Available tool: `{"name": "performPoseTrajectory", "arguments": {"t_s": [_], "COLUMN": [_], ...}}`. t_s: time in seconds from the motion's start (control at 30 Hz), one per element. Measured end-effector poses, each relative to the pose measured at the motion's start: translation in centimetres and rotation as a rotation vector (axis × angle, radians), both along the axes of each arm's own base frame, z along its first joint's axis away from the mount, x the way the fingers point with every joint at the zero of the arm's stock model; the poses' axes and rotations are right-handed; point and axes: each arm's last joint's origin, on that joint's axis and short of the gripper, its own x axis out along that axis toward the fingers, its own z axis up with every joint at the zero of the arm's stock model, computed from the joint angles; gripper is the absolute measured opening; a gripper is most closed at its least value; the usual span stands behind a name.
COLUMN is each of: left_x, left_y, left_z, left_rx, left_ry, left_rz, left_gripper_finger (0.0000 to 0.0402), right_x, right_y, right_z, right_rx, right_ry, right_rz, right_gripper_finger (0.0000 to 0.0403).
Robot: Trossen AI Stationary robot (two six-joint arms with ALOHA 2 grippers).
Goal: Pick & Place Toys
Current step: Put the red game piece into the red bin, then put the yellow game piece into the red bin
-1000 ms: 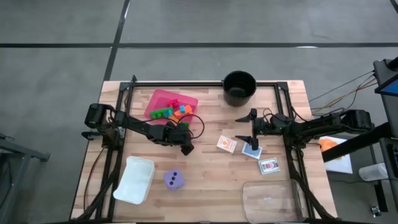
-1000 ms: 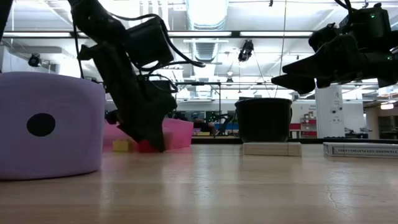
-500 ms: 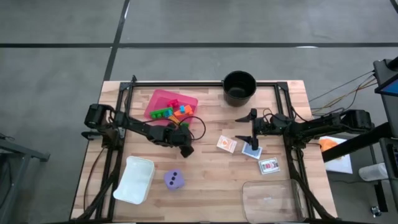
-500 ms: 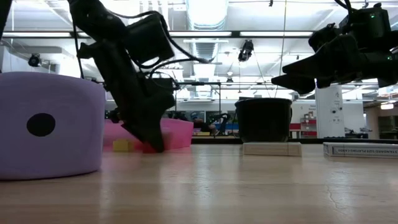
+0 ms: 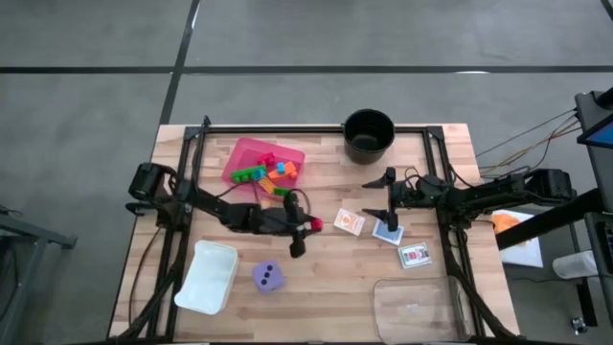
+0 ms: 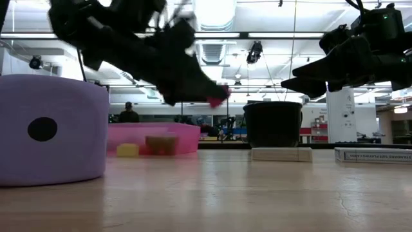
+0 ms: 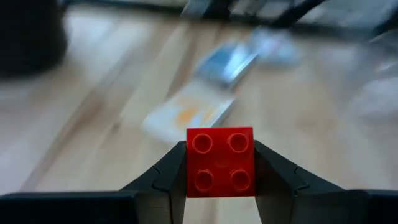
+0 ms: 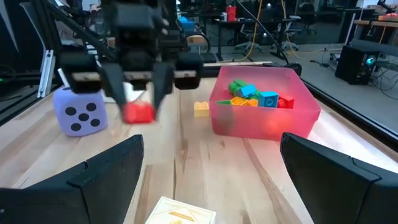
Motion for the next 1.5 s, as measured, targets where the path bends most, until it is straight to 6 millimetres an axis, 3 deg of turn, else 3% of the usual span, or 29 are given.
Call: {"name": "performPoseTrajectory", "arguments": {"t_s": [0.1,0.27,0.47,0.8,1.03,1.1,1.33,1.5], "left_x": [-0.6,-2.1,-4.3,-10.0,-11.8,-12.0,-12.0,-12.0], "left_y": [0.0,1.2,3.9,9.2,10.4,10.3,10.3,10.3], "left_z": [0.1,-0.3,1.0,2.6,2.3,2.2,2.1,2.1], "left_rx": [0.011,0.023,0.037,0.066,0.042,0.035,-0.001,-0.006], "left_ry": [-0.112,-0.112,-0.132,0.19,0.323,0.343,0.34,0.336], "left_rz": [-0.043,-0.012,0.174,0.56,0.627,0.628,0.641,0.639], "left_gripper_finger": [0.0134,0.0134,0.0134,0.0134,0.0135,0.0158,0.0299,0.0334], "right_x": [0.0,0.0,0.0,0.0,0.0,0.0,0.0,0.0], "right_y": [0.0,0.0,0.0,0.0,0.0,0.0,0.0,0.0], "right_z": [0.0,-0.1,-0.1,-0.1,-0.1,-0.1,-0.1,-0.1], "right_rx": [0.001,0.002,0.004,0.006,0.005,0.006,0.006,0.006], "right_ry": [0.003,0.008,0.012,0.012,0.008,0.01,0.013,0.011], "right_rz": [0.001,0.001,0.002,0.002,0.002,0.001,0.001,0.001], "right_gripper_finger": [0.0378,0.0378,0.0378,0.0378,0.0378,0.0378,0.0378,0.0378]}}
